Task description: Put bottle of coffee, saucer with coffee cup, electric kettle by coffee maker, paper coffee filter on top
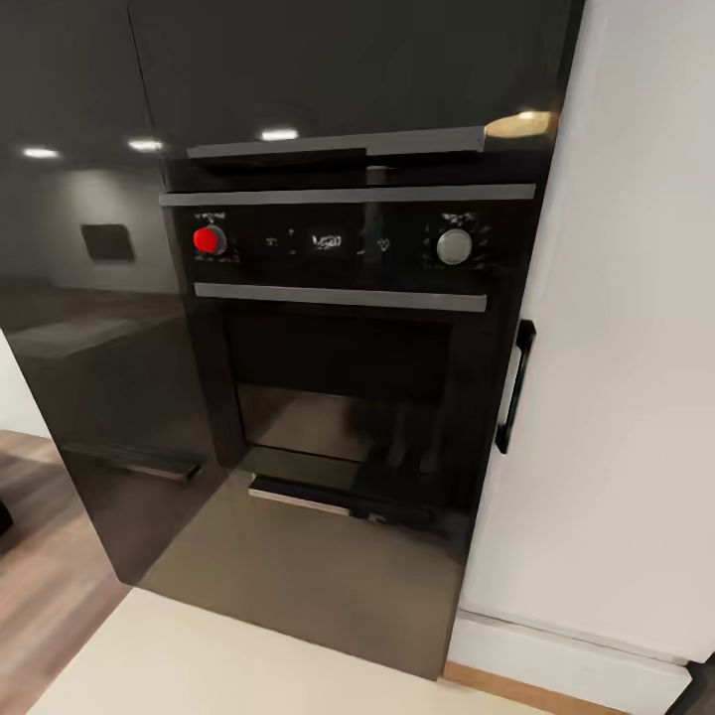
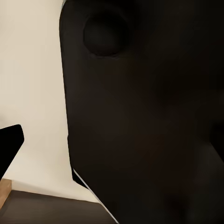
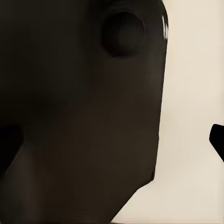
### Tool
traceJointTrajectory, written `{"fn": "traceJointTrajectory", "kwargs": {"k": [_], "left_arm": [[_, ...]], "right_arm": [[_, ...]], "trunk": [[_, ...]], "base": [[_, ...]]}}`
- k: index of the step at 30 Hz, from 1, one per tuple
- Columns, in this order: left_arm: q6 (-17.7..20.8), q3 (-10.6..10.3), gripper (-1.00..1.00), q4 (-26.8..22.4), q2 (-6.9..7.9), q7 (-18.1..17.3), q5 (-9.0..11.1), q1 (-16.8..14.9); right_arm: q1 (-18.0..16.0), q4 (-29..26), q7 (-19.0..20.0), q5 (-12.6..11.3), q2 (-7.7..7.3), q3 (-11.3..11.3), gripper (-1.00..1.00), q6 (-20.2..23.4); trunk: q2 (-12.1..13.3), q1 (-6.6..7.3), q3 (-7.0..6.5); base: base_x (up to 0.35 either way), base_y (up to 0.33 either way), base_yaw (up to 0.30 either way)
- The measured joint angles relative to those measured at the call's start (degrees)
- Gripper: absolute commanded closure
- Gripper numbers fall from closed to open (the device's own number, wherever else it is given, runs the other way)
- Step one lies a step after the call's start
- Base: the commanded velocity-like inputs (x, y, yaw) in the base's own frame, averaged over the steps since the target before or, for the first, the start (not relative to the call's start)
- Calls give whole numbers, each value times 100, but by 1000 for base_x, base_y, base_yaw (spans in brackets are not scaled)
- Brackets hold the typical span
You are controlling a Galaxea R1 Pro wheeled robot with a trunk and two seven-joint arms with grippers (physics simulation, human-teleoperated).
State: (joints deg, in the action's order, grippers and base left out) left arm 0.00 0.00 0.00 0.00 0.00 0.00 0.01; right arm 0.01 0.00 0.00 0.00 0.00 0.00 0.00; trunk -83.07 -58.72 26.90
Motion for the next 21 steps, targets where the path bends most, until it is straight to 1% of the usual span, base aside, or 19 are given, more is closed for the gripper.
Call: {"fn": "traceJointTrajectory", "kwargs": {"k": [7,12,21], "left_arm": [[-12,8,-100,-22,-17,-16,8,17],[-133,8,-100,-19,-17,-16,10,16],[-417,16,-100,-16,-17,-16,46,15]], "right_arm": [[-67,-229,8,4,213,-28,-100,-92],[-68,-392,14,-1,210,-37,-100,-95],[-68,-404,16,-7,210,-39,-100,-106]], "trunk": [[1,0,-2],[1,-1,-2],[1,-1,-2]], "base": [[0,0,-6],[0,0,-199],[0,0,-260]]}}
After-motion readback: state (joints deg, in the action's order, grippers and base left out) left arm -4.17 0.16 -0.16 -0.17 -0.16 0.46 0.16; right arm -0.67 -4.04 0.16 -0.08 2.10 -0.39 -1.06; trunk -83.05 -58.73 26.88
